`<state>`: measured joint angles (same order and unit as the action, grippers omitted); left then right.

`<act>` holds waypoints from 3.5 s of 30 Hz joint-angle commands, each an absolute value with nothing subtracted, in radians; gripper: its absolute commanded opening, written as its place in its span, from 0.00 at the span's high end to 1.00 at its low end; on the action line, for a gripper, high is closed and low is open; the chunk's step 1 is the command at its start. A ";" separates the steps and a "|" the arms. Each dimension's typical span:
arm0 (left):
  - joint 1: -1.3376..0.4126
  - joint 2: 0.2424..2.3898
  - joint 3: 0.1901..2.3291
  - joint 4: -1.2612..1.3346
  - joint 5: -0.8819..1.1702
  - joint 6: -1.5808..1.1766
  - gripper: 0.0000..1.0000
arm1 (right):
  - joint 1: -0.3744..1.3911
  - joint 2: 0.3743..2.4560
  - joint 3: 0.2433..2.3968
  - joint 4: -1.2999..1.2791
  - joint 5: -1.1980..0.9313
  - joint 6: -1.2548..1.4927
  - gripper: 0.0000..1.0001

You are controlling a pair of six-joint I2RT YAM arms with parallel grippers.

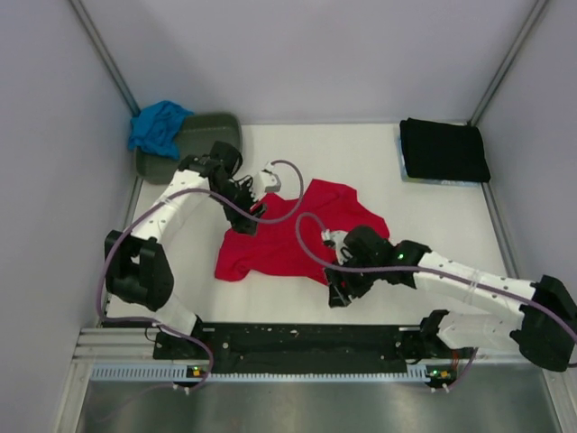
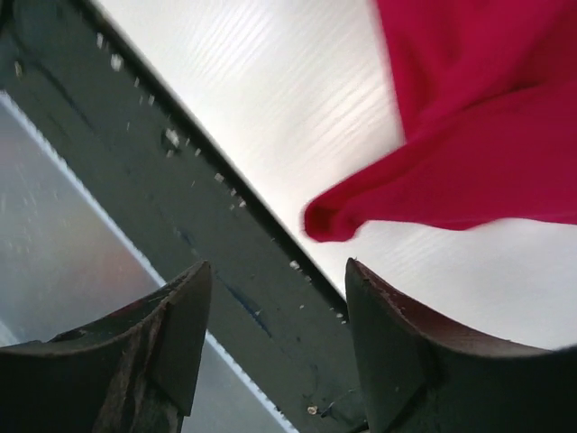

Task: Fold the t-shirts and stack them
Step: Flatten out the tshirt

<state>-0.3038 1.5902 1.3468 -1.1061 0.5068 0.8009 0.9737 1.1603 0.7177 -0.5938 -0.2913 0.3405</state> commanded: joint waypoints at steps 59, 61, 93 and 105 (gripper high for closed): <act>-0.425 2.433 2.091 -1.163 0.187 1.561 0.49 | 0.408 1.198 0.999 -0.827 -0.150 0.218 1.00; -0.433 2.433 2.079 -1.163 0.167 1.556 0.54 | 0.402 1.200 1.012 -0.828 -0.126 0.215 1.00; -0.377 1.568 2.098 -0.665 -0.295 0.911 1.00 | 0.054 1.203 1.851 -0.874 0.040 0.109 1.00; -0.374 1.341 2.068 -0.913 -0.310 0.815 1.00 | 0.054 1.022 1.864 -0.913 0.049 0.041 1.00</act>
<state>-0.3801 1.4025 2.0735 -0.8425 -0.2893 0.8688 0.0624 1.0531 1.8221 -0.9165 0.0483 0.0757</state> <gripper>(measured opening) 0.010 0.008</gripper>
